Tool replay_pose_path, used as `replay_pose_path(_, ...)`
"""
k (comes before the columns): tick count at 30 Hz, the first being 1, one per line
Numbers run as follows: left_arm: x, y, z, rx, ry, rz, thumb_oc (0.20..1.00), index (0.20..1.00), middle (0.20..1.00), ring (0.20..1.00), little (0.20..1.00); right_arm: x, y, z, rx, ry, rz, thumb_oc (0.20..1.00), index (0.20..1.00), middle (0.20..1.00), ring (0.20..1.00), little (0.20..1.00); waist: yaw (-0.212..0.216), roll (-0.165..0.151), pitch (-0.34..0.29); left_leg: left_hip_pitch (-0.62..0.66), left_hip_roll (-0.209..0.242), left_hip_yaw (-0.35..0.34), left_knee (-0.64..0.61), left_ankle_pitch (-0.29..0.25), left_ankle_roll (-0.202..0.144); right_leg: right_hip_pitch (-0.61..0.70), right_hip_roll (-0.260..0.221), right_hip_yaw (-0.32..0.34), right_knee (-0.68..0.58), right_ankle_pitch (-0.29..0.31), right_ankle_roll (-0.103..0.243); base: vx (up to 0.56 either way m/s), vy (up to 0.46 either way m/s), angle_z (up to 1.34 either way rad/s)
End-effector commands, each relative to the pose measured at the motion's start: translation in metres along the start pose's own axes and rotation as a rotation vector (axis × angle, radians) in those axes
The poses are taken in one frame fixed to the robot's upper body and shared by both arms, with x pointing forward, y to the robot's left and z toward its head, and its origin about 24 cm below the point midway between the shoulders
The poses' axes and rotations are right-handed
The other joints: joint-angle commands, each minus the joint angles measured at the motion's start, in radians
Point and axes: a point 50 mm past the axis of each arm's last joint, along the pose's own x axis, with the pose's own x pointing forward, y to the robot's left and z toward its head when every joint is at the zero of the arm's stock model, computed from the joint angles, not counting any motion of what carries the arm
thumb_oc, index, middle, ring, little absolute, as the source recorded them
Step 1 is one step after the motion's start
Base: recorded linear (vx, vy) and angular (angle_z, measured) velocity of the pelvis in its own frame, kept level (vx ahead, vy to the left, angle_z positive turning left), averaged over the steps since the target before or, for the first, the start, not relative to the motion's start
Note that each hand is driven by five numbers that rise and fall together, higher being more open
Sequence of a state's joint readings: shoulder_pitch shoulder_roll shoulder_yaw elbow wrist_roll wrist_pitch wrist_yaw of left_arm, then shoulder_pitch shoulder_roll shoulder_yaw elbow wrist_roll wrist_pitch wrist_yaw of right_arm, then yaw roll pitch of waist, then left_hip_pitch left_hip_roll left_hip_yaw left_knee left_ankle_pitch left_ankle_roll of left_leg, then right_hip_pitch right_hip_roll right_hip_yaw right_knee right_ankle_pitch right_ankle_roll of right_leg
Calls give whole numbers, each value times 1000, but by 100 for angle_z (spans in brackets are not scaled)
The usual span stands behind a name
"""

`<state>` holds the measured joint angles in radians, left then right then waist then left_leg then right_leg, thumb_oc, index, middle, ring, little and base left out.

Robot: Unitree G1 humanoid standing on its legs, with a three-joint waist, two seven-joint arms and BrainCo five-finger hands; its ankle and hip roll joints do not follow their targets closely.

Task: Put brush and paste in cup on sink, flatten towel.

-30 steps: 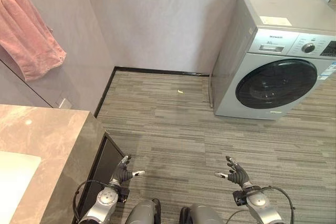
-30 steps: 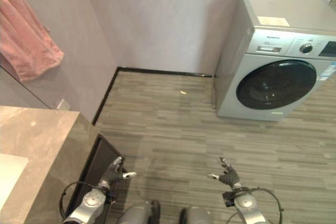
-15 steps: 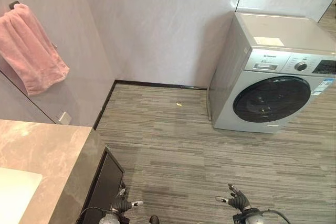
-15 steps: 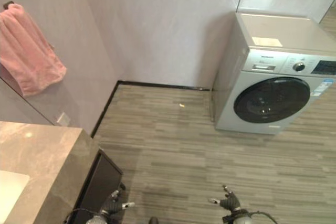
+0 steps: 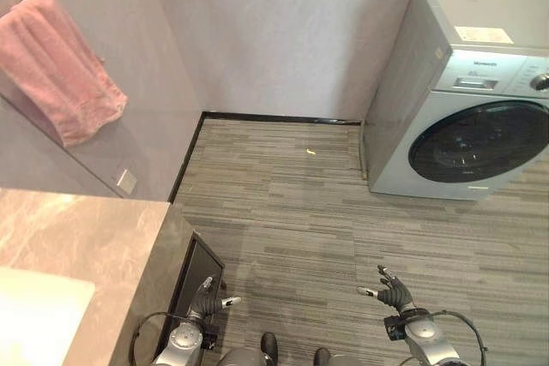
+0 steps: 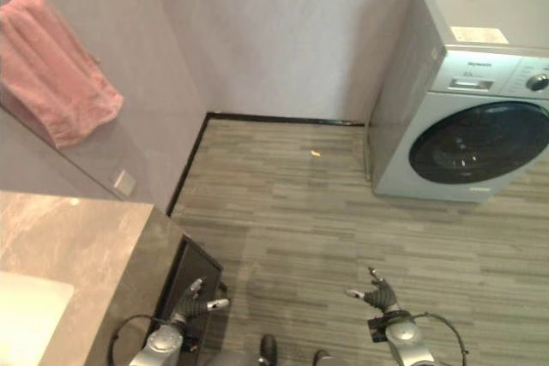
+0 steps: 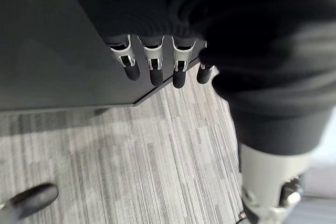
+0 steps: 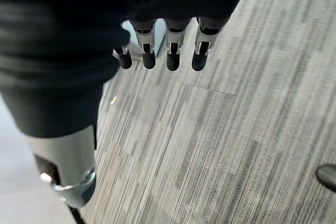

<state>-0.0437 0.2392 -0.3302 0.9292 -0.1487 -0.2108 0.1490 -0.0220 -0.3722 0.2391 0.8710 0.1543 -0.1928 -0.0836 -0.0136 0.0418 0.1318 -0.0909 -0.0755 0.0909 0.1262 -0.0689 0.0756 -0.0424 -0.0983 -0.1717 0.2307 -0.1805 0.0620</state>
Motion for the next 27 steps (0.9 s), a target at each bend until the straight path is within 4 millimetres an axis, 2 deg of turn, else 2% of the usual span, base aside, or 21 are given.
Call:
replay_pose_path(1,1,17,8,53,-56,20,1000,1000,1000,1000,1000,-1,-2,11,36,-73,-9,1000,1000,1000,1000,1000,4,-43,-22,-7,-5,-8,111,-75,-28,-36,-81,68,88,130,100,24,147,-13)
replay_pose_path(3,1,18,6,64,-49,20,1000,1000,1000,1000,1000,0,0,13,29,-84,1,1000,1000,1000,1000,1000,-8,-36,-5,22,-14,-11,105,-80,-8,-89,-81,106,197,202,99,32,156,-1)
replay_pose_path(4,1,19,5,67,-45,23,1000,1000,1000,1000,1000,1,1,16,27,-96,4,1000,1000,1000,1000,1000,-13,-31,7,37,-14,-13,95,-75,0,-124,-67,126,251,223,95,61,131,5)
replay_pose_path(5,0,18,3,69,-40,18,1000,1000,1000,1000,1000,1,0,20,24,-114,6,1000,1000,1000,1000,1000,-25,-18,14,64,-10,-19,77,-63,2,-170,-34,134,297,215,93,102,90,-7)
replay_pose_path(6,-1,16,2,83,-37,10,1000,1000,1000,1000,1000,0,0,20,26,-121,8,1000,1000,1000,1000,1000,-43,-15,13,83,-17,-37,62,-49,-1,-193,16,160,280,190,88,187,51,-10)
replay_pose_path(7,-1,19,2,83,-34,21,1000,1000,1000,1000,1000,-2,1,23,36,-142,13,1000,1000,1000,1000,1000,-42,-20,8,108,-25,-27,35,-49,-6,-201,-3,115,193,187,86,144,1,-4)
replay_pose_path(8,-1,19,2,83,-34,20,1000,1000,1000,1000,1000,-2,1,23,36,-142,13,1000,1000,1000,1000,1000,-43,-19,9,111,-24,-28,34,-49,-6,-198,-3,113,191,188,86,199,-49,36)
replay_pose_path(9,-1,19,-2,73,-20,28,1000,1000,1000,1000,1000,-2,-1,23,33,-150,11,1000,1000,1000,1000,1000,-46,-25,5,131,-21,-21,14,-67,-14,-208,-34,76,50,212,94,183,-92,33)
replay_pose_path(10,-1,20,-3,67,-19,33,1000,1000,1000,1000,1000,-3,0,24,31,-156,16,1000,1000,1000,1000,1000,-53,-30,4,142,-25,-31,6,-64,-22,-230,-33,101,-10,242,106,186,-91,21)
replay_pose_path(11,-1,19,-3,67,-19,33,1000,1000,1000,1000,1000,-3,0,24,30,-155,16,1000,1000,1000,1000,1000,-52,-28,5,145,-23,-32,5,-65,-23,-226,-31,100,-14,243,106,197,-126,-8)
replay_pose_path(12,-1,19,-2,58,-17,37,1000,1000,1000,1000,1000,-3,0,24,19,-157,22,1000,1000,1000,1000,1000,-54,-37,7,162,-25,-42,7,-64,-33,-236,-45,116,-73,296,126,187,-132,5)
replay_pose_path(13,-1,19,-2,57,-17,39,1000,1000,1000,1000,1000,-4,1,24,12,-157,27,1000,1000,1000,1000,1000,-55,-40,5,172,-23,-50,3,-65,-38,-233,-43,123,-96,307,131,183,-133,13)
replay_pose_path(14,-1,19,-3,57,-17,39,1000,1000,1000,1000,1000,-4,1,24,12,-157,27,1000,1000,1000,1000,1000,-55,-39,5,173,-22,-50,3,-65,-38,-231,-42,122,-97,307,131,214,-191,18)
replay_pose_path(15,-1,18,-2,67,-20,33,1000,1000,1000,1000,1000,-6,2,17,14,-135,33,1000,1000,1000,1000,1000,-55,-52,-15,194,-12,-70,-2,-68,-52,-191,-29,133,-144,303,122,219,-222,17)
replay_pose_path(16,0,16,-2,77,-18,30,1000,1000,1000,1000,1000,-7,2,14,11,-124,31,1000,1000,1000,1000,1000,-54,-55,-29,193,-3,-83,7,-56,-61,-171,-11,154,-141,297,112,220,-223,34)
replay_pose_path(18,0,15,-2,82,-17,27,1000,1000,1000,1000,1000,-8,2,11,12,-117,31,1000,1000,1000,1000,1000,-53,-56,-38,195,7,-96,15,-51,-69,-156,5,156,-136,289,103,155,-175,59)
replay_pose_path(20,3,14,2,74,-20,28,1000,1000,1000,1000,1000,-9,-2,9,5,-110,27,1000,1000,1000,1000,1000,-53,-55,-50,201,35,-134,24,-45,-86,-131,24,114,-119,257,83,227,-266,65)
replay_pose_path(27,5,13,3,76,-8,35,1000,1000,1000,1000,1000,-10,-7,11,-24,-121,26,1000,1000,1000,1000,1000,-51,-60,-60,201,89,-189,11,6,-124,-126,53,60,-87,194,45,133,-147,24)
